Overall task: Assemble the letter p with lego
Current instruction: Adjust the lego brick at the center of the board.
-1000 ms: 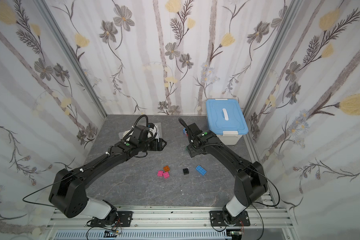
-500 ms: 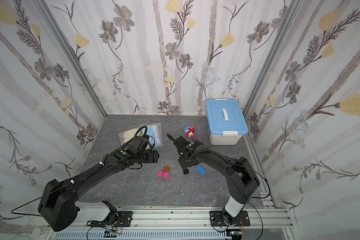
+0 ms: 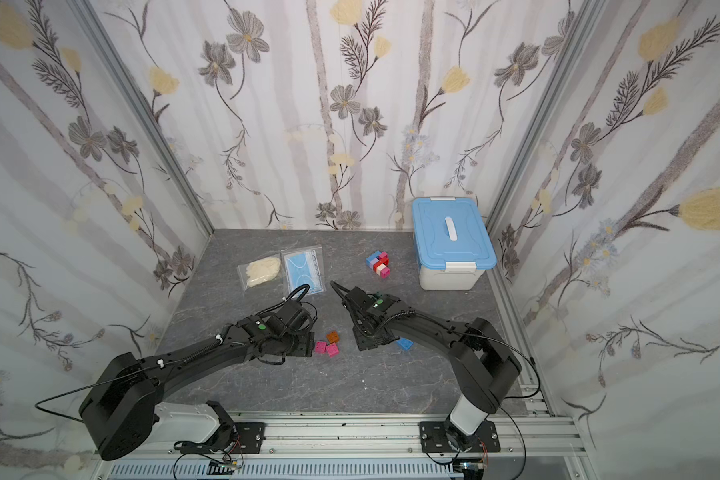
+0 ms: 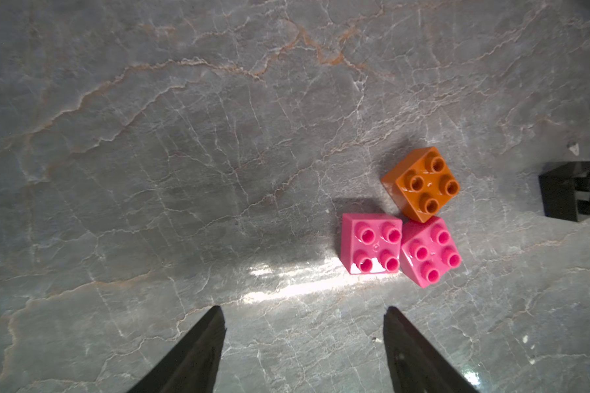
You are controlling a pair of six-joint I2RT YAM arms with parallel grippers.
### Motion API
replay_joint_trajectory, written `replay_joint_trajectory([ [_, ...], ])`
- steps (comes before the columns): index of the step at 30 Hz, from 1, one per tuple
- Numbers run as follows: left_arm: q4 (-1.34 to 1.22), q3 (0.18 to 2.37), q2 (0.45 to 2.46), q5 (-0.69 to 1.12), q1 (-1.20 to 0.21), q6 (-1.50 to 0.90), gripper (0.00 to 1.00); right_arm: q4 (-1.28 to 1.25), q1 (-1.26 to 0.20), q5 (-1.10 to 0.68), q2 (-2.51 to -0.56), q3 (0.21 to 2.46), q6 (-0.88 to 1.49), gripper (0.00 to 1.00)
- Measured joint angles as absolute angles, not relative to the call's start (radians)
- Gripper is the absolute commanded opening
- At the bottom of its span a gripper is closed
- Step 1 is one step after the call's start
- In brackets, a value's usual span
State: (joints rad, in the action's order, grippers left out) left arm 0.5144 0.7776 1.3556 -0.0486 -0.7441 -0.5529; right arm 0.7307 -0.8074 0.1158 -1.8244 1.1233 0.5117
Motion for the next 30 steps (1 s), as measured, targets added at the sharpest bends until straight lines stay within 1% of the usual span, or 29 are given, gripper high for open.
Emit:
replay_joint_trajectory([
  [5,0.473,0.778,1.394,-0.048,-0.745,-0.554,0.75,0.710,-0.797,0.109,-1.887,1.129,0.524,0.59],
  [12,0.443,0.784,1.420,-0.047,-0.745,-0.553,0.75,0.697,-0.765,0.096,-1.917,1.145,0.526,0.60],
  [30,0.414,0.794,1.480,-0.027,-0.751,-0.540,0.74,0.603,-0.764,-0.101,-1.982,1.166,0.552,0.55],
])
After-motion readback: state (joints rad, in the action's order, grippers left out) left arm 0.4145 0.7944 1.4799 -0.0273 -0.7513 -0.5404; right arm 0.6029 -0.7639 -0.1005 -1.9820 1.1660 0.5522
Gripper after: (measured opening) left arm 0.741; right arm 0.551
